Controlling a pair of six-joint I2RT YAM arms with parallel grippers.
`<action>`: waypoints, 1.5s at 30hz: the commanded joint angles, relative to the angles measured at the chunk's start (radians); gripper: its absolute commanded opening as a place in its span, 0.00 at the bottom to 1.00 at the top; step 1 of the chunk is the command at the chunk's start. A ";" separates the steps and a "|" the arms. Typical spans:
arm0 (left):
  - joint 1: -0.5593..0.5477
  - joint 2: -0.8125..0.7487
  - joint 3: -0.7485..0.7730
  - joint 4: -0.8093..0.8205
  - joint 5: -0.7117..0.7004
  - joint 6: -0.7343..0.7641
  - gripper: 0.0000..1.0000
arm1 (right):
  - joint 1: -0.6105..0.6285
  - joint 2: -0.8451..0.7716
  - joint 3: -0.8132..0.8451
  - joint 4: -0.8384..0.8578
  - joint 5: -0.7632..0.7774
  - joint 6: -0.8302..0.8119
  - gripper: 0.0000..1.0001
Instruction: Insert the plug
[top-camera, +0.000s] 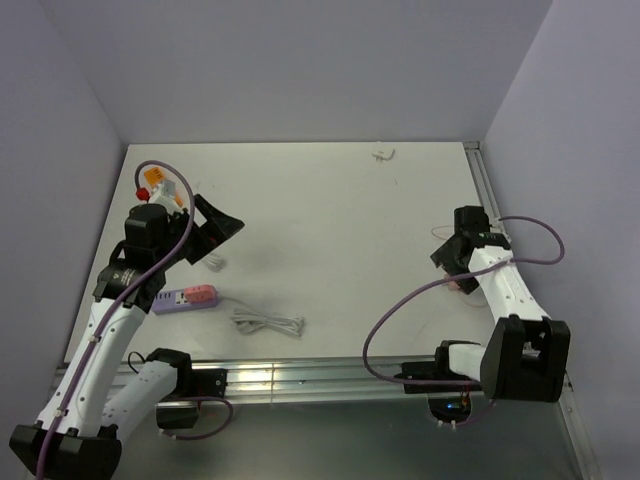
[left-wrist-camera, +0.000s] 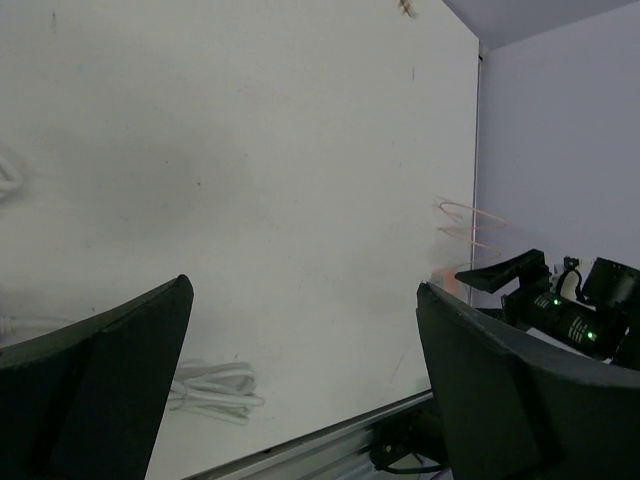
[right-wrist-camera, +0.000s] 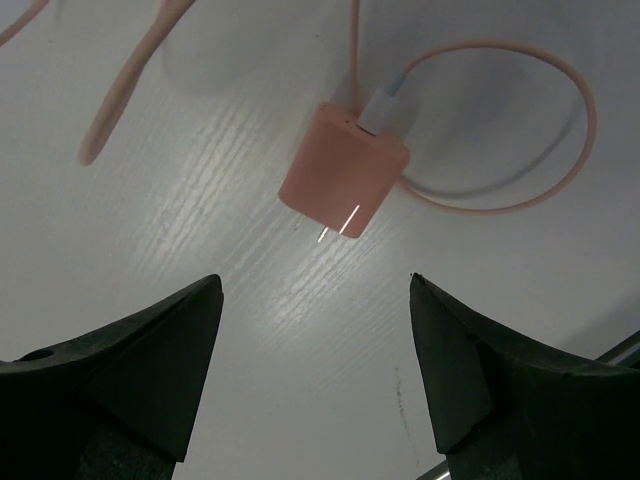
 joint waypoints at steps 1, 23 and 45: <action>-0.012 0.018 -0.002 0.052 0.042 0.050 0.99 | -0.012 0.088 0.015 0.040 0.076 0.084 0.82; -0.048 0.062 -0.001 0.047 0.058 0.084 1.00 | -0.040 0.353 0.092 0.142 0.176 0.201 0.74; -0.114 -0.016 -0.197 0.523 0.300 0.010 0.73 | 0.474 0.010 0.210 0.171 -0.031 0.207 0.00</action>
